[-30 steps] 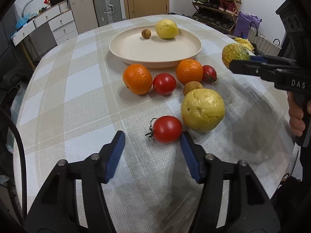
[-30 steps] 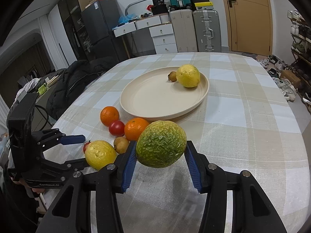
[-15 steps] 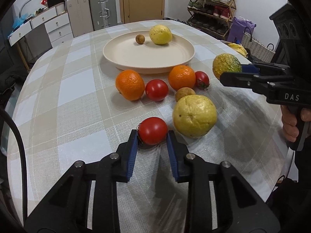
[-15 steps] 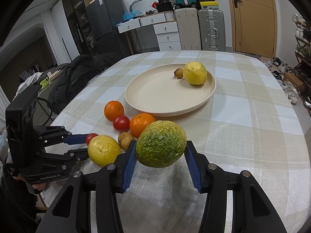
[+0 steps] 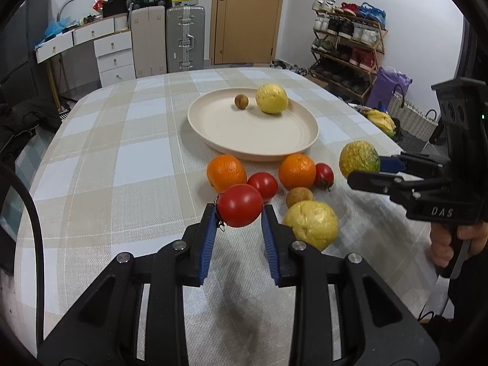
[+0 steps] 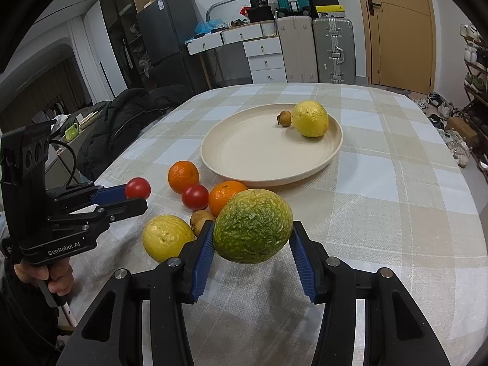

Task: Organize fruits
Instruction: 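Carry the tomato and green fruit onto the plate and open both grippers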

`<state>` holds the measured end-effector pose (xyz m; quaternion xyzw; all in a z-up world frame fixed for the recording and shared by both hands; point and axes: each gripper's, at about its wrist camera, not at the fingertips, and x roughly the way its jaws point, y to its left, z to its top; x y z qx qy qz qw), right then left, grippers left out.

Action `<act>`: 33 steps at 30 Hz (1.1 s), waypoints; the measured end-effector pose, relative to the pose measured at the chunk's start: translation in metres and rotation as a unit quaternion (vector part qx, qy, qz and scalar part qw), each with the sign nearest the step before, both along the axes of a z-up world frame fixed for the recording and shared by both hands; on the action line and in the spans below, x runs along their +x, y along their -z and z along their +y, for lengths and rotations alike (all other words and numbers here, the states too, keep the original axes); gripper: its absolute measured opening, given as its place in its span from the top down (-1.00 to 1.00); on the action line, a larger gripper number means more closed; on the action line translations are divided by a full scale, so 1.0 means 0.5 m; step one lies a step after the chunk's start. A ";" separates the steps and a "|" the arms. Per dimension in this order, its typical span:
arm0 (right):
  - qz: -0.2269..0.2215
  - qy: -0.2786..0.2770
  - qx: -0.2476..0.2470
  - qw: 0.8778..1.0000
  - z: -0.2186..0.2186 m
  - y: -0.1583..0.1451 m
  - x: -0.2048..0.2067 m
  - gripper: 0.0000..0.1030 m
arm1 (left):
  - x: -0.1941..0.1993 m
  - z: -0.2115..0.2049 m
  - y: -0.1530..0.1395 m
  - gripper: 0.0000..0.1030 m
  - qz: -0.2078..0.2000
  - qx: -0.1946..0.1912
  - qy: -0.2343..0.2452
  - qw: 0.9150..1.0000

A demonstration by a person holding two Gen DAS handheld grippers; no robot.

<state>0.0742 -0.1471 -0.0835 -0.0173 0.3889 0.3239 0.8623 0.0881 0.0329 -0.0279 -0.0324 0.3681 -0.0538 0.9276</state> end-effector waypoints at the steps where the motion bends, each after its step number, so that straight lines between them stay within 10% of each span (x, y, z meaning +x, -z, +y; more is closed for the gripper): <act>1: -0.001 0.000 0.001 1.000 0.000 0.000 0.000 0.03 | 0.000 -0.001 -0.002 0.48 -0.003 -0.001 -0.002 1.000; 33: 0.010 0.046 0.044 0.998 0.016 -0.014 0.108 0.03 | 0.173 -0.045 -0.018 0.48 -0.033 -0.003 -0.030 0.999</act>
